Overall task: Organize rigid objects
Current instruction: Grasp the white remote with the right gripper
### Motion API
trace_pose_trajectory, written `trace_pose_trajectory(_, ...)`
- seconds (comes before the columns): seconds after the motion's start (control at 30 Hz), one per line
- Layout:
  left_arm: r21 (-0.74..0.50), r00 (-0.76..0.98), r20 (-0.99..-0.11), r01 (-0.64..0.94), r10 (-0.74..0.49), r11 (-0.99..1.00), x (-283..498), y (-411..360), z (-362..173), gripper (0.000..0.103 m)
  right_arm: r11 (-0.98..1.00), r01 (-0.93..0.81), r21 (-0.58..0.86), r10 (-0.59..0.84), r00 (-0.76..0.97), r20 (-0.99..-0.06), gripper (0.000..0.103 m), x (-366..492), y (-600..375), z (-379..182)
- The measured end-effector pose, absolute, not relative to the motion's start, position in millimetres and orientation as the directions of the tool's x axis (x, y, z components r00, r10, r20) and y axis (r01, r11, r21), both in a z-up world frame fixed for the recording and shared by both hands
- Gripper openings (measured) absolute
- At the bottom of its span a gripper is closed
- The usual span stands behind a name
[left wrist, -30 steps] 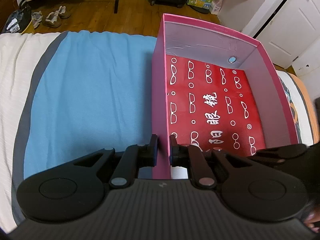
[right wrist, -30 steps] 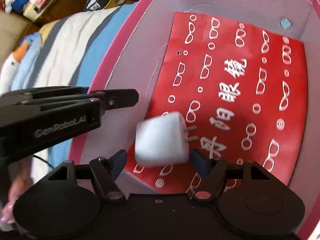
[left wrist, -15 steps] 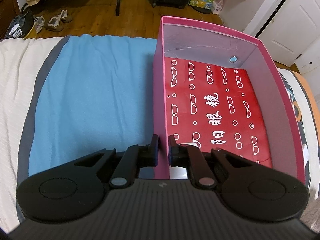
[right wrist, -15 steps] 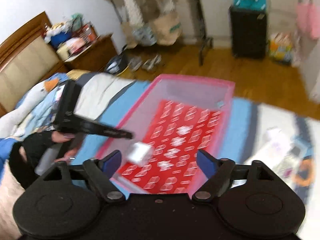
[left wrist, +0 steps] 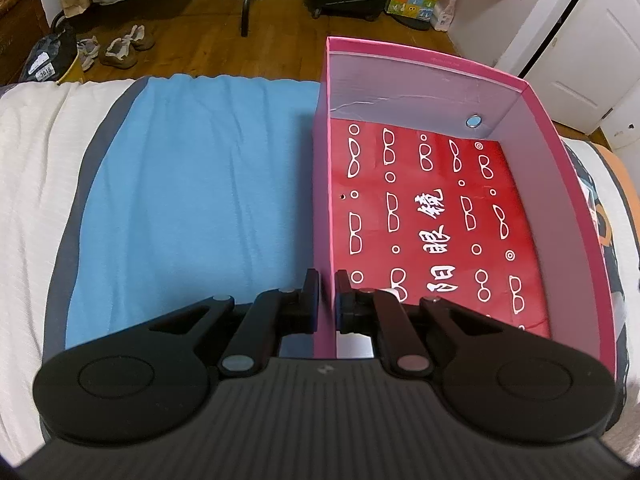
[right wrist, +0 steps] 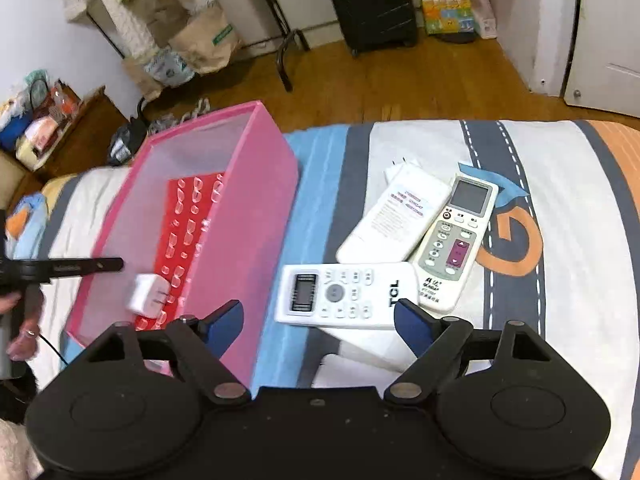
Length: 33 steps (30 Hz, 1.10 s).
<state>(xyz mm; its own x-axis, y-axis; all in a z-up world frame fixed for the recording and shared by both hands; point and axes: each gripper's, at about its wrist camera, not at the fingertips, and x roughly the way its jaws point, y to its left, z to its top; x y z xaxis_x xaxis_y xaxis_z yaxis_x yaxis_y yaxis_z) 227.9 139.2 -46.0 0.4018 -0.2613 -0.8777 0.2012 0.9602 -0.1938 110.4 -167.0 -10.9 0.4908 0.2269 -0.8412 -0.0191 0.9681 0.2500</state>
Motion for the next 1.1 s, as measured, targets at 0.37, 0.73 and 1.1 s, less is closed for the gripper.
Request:
trace_pose_trajectory(0.37,-0.196,0.398,-0.878,0.206,-0.265,0.959,228.5,139.0,-47.2,0.006,0.866,-0.498,-0.04,0.216,0.445,-0.869,0.081,132.7,-112.8,-36.8)
trace_pose_trajectory(0.73,-0.214,0.391,-0.875,0.217,-0.286,0.952,229.9,140.5,-49.2,0.008,0.748,-0.644,-0.16,0.2,0.45,-0.871,0.084,137.3,-115.0,-67.5)
trace_pose_trajectory(1.1,-0.207,0.393,-0.876,0.22,-0.281,0.953,230.0,138.8,-47.9,0.007,0.809,-0.577,-0.11,0.134,0.364,-0.922,0.078,125.0,-122.4,-77.8)
